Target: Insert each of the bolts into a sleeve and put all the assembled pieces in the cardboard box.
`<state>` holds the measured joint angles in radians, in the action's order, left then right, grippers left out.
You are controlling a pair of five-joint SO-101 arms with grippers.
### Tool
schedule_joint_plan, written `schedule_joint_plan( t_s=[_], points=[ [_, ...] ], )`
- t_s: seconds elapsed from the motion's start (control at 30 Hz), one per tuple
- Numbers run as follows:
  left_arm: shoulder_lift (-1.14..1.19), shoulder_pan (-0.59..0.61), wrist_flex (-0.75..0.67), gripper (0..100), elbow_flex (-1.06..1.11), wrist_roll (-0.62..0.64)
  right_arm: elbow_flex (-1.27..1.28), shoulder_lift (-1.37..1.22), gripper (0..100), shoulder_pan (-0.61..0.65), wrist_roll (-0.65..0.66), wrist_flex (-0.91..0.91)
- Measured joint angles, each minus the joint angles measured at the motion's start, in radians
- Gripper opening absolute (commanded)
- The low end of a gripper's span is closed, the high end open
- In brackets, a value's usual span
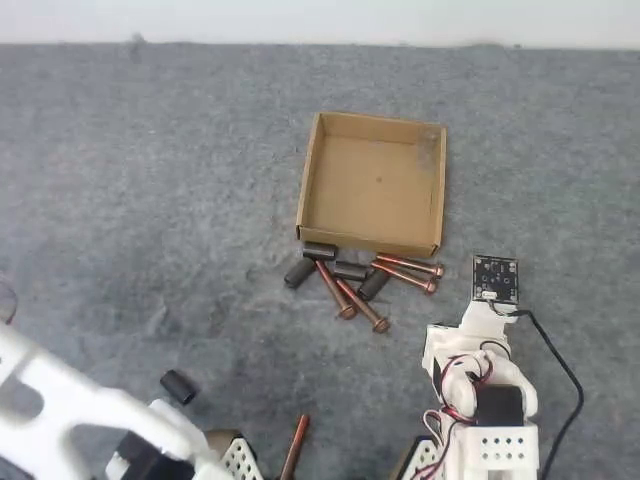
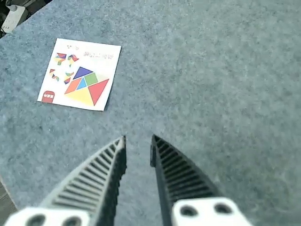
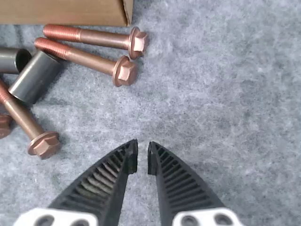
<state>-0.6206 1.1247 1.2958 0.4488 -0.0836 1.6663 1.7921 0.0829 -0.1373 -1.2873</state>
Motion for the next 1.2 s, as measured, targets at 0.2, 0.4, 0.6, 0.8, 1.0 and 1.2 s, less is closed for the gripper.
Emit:
schedule_joint_plan(
  t_s=[0.2, 0.4, 0.6, 0.8, 1.0, 1.2],
  points=[
    [0.077, -0.052, 0.0, 9, -0.021, 0.058, 0.0, 0.0, 3.8, 0.0, 0.0, 0.0],
    [0.341, -0.112, 0.095, 9, -0.189, 0.074, 0.0, 0.0, 4.1, 0.0, 0.0, 0.0],
    [0.575, -0.183, 0.275, 9, -0.388, 0.028, 0.0, 0.0, 4.0, 0.207, 0.0, 0.0],
    [0.657, -0.126, 0.285, 9, -0.552, 0.094, 0.0, 0.0, 3.8, 0.391, 0.0, 0.063],
    [0.707, -0.02, 0.288, 9, -0.667, 0.163, 0.0, 0.0, 4.1, 0.41, 0.0, 0.361],
    [0.787, 0.049, 0.288, 9, -0.756, 0.175, 0.0, 0.0, 3.9, 0.511, 0.16, 0.554]
  ],
)
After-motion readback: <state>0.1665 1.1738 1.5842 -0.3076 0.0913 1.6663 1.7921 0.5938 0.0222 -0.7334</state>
